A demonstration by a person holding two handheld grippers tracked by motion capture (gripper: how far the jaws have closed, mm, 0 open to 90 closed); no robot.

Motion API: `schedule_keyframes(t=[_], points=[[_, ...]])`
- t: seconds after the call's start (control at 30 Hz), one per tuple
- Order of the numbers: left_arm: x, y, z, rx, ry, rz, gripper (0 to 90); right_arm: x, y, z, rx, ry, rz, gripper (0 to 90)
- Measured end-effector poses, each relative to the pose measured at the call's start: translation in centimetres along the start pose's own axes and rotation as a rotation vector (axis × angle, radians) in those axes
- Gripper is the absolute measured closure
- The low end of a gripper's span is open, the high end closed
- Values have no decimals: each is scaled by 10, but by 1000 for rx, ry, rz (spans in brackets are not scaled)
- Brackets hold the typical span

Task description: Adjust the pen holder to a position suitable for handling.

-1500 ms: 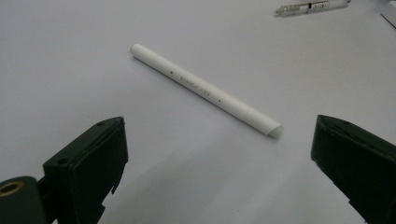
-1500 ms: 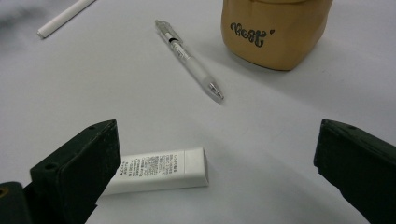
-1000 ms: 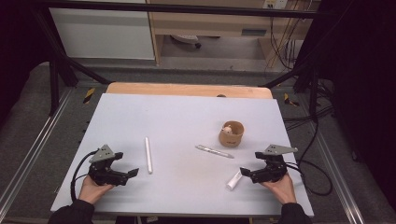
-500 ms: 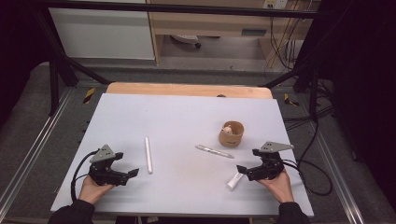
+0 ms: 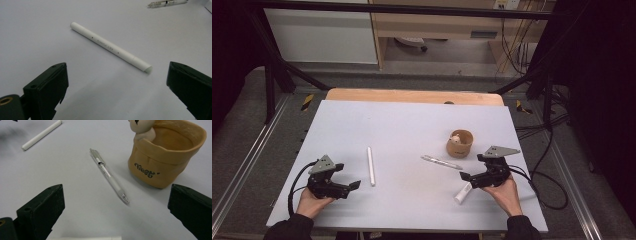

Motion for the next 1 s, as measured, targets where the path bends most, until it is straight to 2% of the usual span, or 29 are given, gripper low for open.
schedule_keyframes(t=[0.2, 0.57, 0.67, 1.0], points=[[0, 0, 0, 0, 1, -2, 39, -1, 1, 13, 13, -10, -9, 19], [0, 0, 0, -4, 1, -2, 39, 0, 8, 32, 3, -33, -27, 24], [0, 0, 0, -4, 1, -3, 39, 2, 12, 39, -1, -52, -36, 34], [0, 0, 0, -4, 1, -3, 40, 7, 30, 52, -23, -68, -46, 93]])
Point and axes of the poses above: each handheld gripper's, and its own axes: y roughly forward along the jaws, z roughly out of its top, x roughly to its right, the point moved 8 cm from there along y, roughly forward along the jaws, and after that the axes turned 7 degrees about -z, right-handed, at the moved point
